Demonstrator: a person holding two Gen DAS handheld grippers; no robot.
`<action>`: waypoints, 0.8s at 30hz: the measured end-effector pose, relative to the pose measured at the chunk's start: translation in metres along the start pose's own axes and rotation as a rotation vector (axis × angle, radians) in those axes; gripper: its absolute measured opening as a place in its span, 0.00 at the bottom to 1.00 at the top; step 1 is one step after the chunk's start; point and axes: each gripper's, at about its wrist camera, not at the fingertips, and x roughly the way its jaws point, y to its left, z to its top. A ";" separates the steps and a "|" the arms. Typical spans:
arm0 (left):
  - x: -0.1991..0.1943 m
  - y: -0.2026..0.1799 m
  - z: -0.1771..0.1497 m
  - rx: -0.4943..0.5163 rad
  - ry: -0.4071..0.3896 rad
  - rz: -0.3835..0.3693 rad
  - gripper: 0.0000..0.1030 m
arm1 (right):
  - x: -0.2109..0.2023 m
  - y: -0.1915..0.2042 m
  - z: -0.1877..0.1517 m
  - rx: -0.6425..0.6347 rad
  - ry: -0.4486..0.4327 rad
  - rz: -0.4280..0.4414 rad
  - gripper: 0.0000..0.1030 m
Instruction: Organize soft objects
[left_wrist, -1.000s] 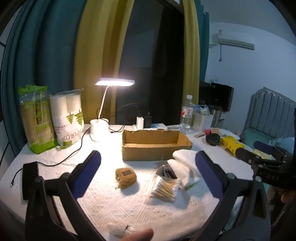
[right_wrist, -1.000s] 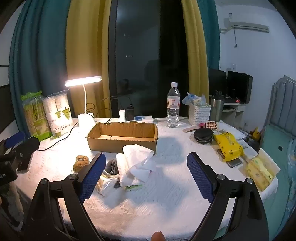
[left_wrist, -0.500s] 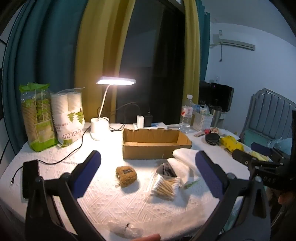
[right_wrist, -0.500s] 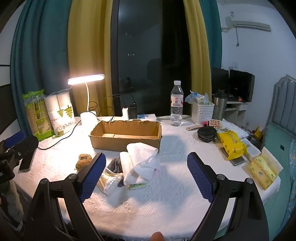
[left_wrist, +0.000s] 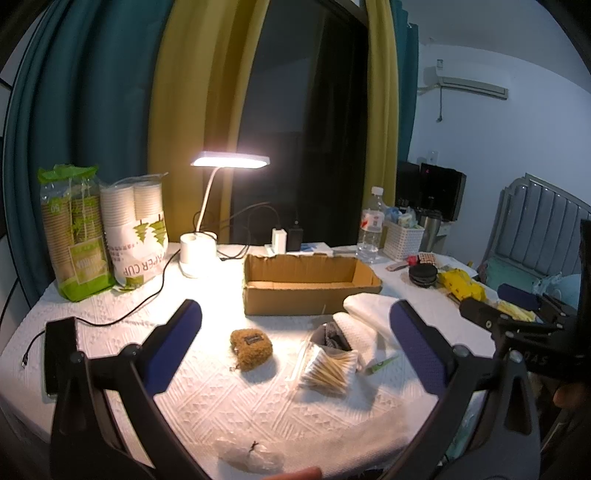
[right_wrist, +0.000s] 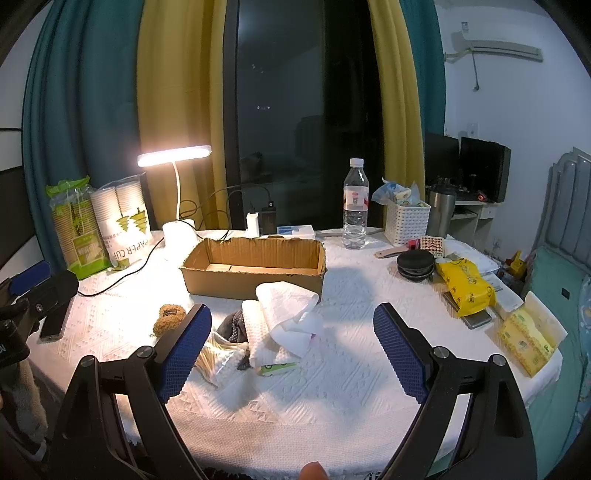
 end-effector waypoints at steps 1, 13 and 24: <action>0.000 0.000 0.000 0.000 0.001 -0.001 1.00 | 0.000 0.000 0.000 0.001 0.001 0.001 0.89; 0.002 0.000 -0.003 -0.005 0.014 -0.002 1.00 | 0.001 -0.001 -0.003 0.001 0.007 0.004 0.89; 0.002 0.002 -0.004 -0.007 0.019 -0.002 1.00 | 0.002 -0.002 -0.006 0.000 0.011 0.005 0.89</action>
